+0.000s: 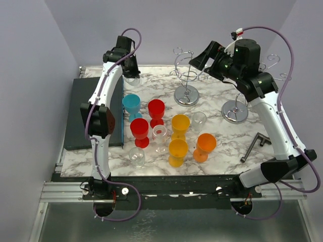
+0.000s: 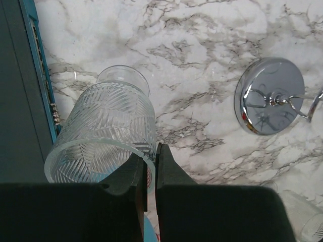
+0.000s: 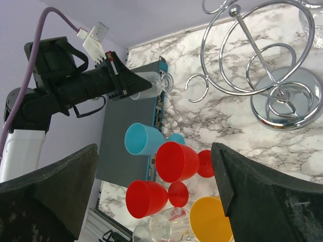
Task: Take the wine glass off the wine glass rack
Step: Place the wine glass at the center of the board.
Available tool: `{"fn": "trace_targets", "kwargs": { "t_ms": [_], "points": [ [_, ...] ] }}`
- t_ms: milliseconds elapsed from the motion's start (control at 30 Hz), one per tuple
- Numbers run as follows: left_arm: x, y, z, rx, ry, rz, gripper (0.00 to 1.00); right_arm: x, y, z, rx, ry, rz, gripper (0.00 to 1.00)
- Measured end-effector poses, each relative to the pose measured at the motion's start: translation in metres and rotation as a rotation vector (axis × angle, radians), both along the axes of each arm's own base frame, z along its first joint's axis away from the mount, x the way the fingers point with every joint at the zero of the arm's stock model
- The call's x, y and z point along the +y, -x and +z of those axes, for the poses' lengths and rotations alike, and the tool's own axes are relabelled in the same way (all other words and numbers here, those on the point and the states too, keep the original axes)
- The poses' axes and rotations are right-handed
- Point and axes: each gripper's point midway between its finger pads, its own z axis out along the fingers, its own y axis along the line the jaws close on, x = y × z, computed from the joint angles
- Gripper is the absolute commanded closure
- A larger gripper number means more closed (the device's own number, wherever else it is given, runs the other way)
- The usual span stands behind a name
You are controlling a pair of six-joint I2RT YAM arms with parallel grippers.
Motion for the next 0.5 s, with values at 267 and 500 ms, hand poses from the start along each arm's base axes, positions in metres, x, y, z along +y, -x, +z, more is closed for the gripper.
{"fn": "trace_targets", "kwargs": {
  "t_ms": [267,500],
  "points": [
    [0.000,-0.003,-0.037,0.081,-0.047,-0.016,1.00,-0.001,-0.007,-0.020,0.047,0.042,-0.013,0.00],
    [0.003,-0.003,-0.062,0.132,-0.085,-0.020,1.00,-0.003,-0.011,-0.033,0.082,0.069,-0.026,0.00]
  ]
}}
